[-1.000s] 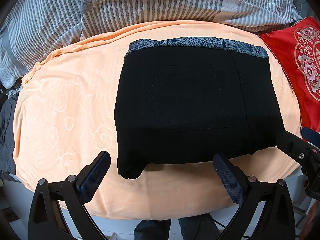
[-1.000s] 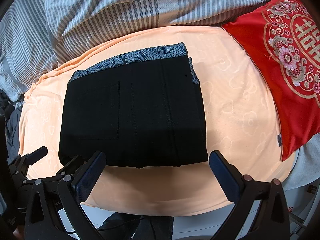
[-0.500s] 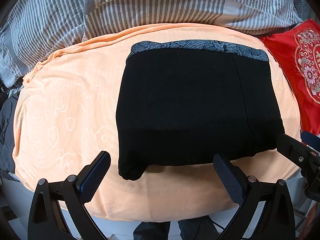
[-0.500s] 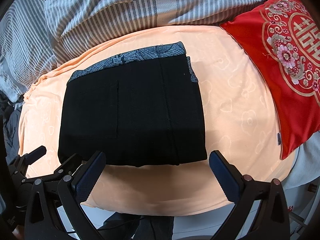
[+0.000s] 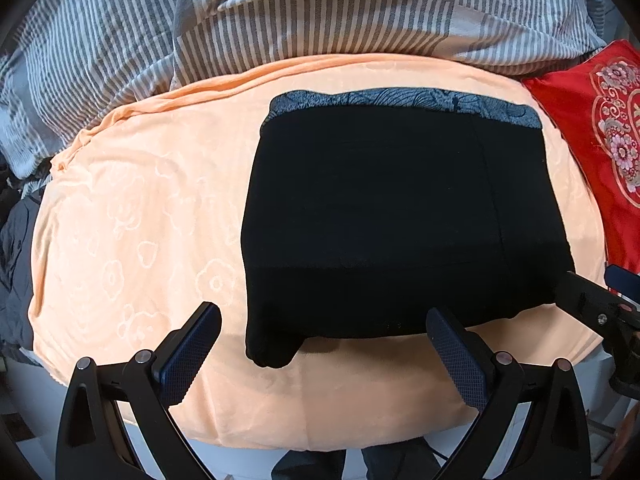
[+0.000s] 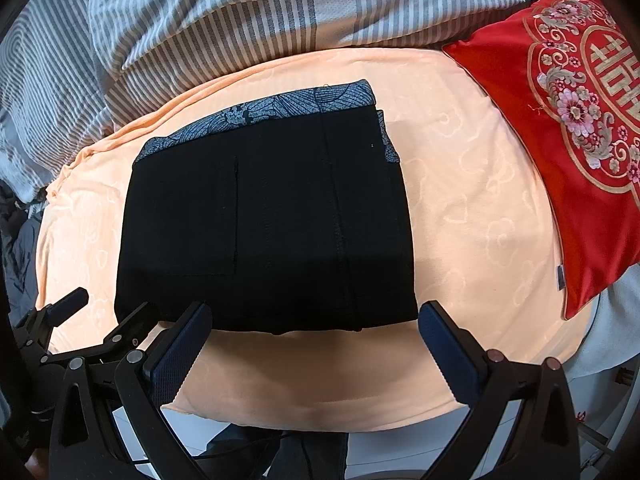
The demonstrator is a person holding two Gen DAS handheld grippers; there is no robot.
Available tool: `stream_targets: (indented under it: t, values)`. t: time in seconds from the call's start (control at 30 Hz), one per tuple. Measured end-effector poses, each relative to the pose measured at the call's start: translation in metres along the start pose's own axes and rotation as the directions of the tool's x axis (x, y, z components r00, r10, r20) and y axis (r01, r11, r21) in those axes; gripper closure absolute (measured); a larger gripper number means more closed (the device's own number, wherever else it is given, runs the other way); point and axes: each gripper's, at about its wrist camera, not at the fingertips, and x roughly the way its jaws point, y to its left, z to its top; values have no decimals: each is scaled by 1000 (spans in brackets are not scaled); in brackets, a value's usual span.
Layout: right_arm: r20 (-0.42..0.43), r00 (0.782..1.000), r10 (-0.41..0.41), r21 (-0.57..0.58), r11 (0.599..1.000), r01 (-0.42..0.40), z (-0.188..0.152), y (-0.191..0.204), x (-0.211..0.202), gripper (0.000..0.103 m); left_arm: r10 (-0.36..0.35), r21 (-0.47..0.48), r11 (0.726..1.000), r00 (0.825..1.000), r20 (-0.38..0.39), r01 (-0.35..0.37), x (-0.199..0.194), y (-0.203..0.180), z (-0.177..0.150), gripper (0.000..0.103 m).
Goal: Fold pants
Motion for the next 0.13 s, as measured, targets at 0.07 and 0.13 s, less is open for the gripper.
stream_targets:
  t: [0.07,0.13]
  values:
    - [-1,1000,-1,-1,1000,1,0,0,0,0,-5,2,1000,1000,0,5,0,-1,1,0]
    - [-1,1000,0,0,1000,0,0,0,0,0,-7,3,1000,1000,-5,7,0,-1,2,0]
